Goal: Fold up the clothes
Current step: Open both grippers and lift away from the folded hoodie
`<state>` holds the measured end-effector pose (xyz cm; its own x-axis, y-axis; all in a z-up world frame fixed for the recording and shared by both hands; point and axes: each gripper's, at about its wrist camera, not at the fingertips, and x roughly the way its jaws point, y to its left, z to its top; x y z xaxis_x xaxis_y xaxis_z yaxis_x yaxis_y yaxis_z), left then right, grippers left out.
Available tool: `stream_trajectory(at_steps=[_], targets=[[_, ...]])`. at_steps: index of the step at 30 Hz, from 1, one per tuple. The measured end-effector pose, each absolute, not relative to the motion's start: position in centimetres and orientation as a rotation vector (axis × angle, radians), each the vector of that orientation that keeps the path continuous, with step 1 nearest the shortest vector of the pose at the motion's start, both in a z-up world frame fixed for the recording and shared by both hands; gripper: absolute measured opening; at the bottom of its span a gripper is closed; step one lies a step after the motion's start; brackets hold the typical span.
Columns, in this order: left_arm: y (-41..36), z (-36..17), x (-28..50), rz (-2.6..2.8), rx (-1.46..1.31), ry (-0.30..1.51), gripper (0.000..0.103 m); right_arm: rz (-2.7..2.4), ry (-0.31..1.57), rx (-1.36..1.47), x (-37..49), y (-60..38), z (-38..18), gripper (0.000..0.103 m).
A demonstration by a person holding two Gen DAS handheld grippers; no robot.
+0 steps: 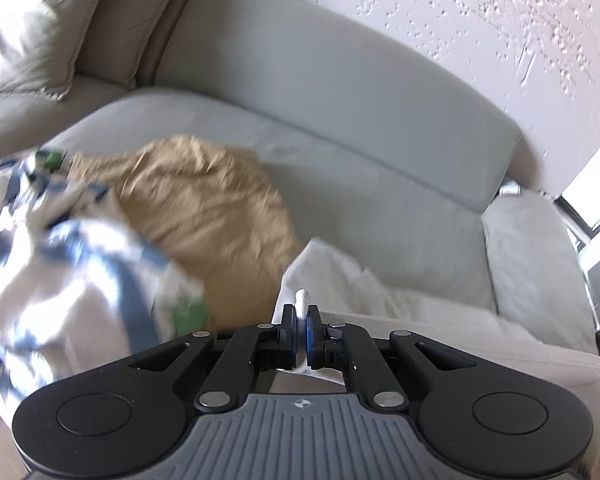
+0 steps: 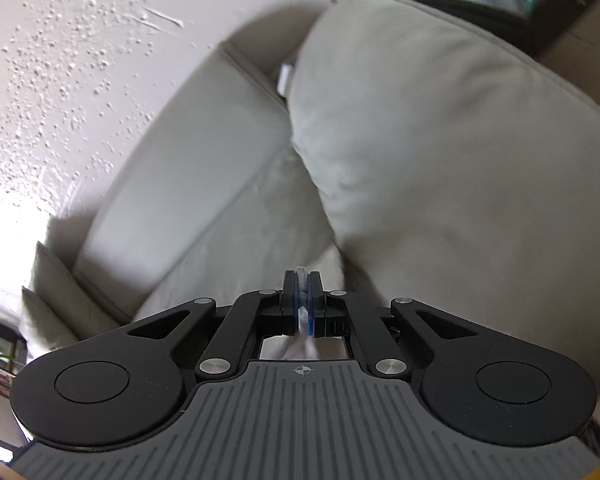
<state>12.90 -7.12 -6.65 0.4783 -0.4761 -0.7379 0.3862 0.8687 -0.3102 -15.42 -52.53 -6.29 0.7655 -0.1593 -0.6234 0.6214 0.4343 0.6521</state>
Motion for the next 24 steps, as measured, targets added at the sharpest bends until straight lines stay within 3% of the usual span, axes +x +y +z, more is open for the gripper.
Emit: stream_trajectory(at_steps=[2,4,7,9,15,24], targets=[[-6.9,-8.1,12.0,-0.527,-0.073,0.985,0.006,-0.527,0.538,1.021,-16.6,-51.9,-7.6,0.003],[-6.7,-9.2,11.2,-0.525,-0.037,1.042,0.015,-0.564,0.557,1.045,-18.1,-51.3,-8.8,0.005],[-5.5,-8.5,9.6,-0.492,-0.004,0.981,0.038,-0.619,0.585,1.082,-20.5,-50.4,-10.5,0.027],[-4.8,-7.4,8.4,-0.483,0.002,0.908,0.038,-0.577,0.609,1.037,-19.3,-49.4,-10.3,0.035],[-9.6,-6.9,6.5,-0.682,0.067,0.815,0.038,-0.451,0.678,0.902,-15.6,-46.5,-9.7,0.036],[-19.0,-12.7,9.9,-0.714,0.233,0.965,0.037,-0.356,0.936,0.759,-5.4,-43.3,-13.1,0.028]])
